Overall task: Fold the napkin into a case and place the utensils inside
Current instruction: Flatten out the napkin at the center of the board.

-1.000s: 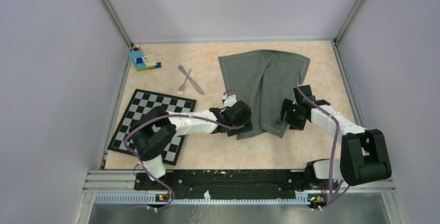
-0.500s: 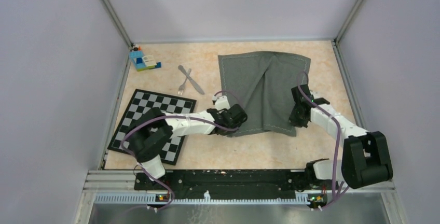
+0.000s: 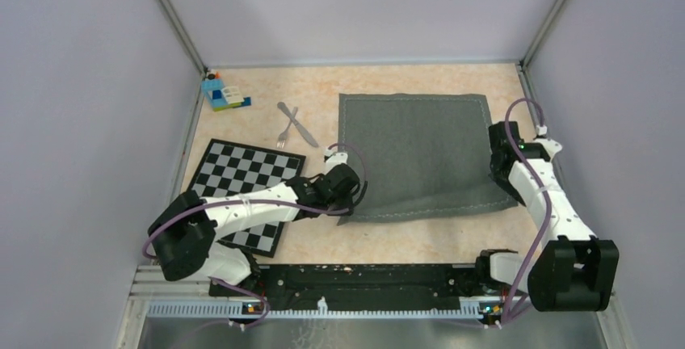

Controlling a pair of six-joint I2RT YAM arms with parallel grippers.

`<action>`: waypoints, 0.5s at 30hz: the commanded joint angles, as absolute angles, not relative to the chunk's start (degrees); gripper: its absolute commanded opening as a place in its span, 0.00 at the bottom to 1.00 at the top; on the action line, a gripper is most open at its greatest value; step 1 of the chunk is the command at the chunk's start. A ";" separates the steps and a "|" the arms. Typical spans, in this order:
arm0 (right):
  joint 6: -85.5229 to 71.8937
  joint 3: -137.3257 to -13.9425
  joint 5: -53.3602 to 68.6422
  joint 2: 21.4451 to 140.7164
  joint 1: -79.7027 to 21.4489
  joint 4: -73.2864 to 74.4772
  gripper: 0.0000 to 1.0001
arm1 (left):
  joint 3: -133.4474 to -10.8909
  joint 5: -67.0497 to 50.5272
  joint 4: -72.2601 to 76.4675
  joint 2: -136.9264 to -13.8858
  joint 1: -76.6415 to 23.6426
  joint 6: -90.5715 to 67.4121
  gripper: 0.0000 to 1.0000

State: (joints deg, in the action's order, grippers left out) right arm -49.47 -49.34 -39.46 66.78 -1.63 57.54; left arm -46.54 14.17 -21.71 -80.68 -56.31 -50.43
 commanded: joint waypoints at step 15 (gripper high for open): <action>-22.94 -77.82 4.55 98.22 2.37 24.68 0.79 | -54.11 8.04 6.16 -79.40 -48.90 -41.48 0.99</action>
